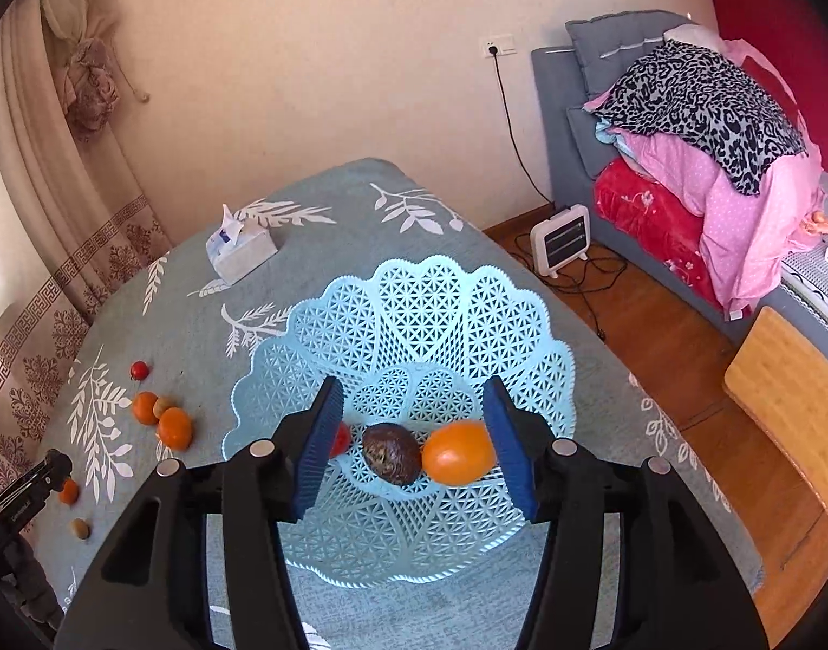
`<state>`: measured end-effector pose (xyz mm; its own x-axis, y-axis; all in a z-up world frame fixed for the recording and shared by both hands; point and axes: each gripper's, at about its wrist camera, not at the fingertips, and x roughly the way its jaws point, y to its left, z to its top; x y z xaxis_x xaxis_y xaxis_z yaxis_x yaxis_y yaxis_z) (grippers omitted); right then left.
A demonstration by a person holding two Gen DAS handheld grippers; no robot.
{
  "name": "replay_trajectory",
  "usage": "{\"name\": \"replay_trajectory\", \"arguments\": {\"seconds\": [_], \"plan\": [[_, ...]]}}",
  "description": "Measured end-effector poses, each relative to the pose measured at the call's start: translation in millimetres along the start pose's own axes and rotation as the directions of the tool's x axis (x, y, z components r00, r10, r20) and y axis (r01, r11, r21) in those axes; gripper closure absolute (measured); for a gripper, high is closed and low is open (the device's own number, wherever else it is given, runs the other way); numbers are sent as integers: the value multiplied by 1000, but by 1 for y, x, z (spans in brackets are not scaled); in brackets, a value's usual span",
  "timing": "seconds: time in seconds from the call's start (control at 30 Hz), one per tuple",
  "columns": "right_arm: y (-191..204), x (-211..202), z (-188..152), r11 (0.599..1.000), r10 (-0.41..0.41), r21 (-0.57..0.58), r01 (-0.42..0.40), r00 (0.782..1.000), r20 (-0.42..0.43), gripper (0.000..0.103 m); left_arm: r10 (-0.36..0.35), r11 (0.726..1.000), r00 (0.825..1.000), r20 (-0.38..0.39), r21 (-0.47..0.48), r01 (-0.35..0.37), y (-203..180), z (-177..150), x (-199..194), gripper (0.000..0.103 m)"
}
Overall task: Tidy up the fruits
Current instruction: 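Carry both dark brown fruits to the basket and release the right tool's fruit, then lower the dark brown fruit into the basket and open the left tool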
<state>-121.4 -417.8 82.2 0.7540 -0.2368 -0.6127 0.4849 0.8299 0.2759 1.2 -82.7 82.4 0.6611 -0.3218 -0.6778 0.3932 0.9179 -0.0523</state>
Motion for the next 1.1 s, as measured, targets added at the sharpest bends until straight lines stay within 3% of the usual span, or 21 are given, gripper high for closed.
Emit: {"name": "replay_trajectory", "arguments": {"seconds": [0.23,0.63,0.77,0.93,1.03,1.1], "plan": [[-28,-1,2,998,-12,68,9,999,39,45,-91,989,996,-22,114,93,-65,6,3,61],[-51,1,0,993,-3,121,-2,999,44,45,-241,936,969,-55,252,247,-165,9,17,61],[-57,-1,-1,992,-5,128,-2,999,53,44,-258,931,964,-71,248,267,-174,7,21,61],[-63,0,-3,989,-3,148,-4,999,48,44,-281,914,946,-158,255,314,-180,-14,29,59],[-64,-1,-4,989,-2,150,-6,999,49,44,-280,911,939,-200,254,325,-179,-29,33,50],[-63,-2,-5,989,2,148,-10,999,52,44,-273,909,936,-220,258,326,-179,-39,36,50]]}}
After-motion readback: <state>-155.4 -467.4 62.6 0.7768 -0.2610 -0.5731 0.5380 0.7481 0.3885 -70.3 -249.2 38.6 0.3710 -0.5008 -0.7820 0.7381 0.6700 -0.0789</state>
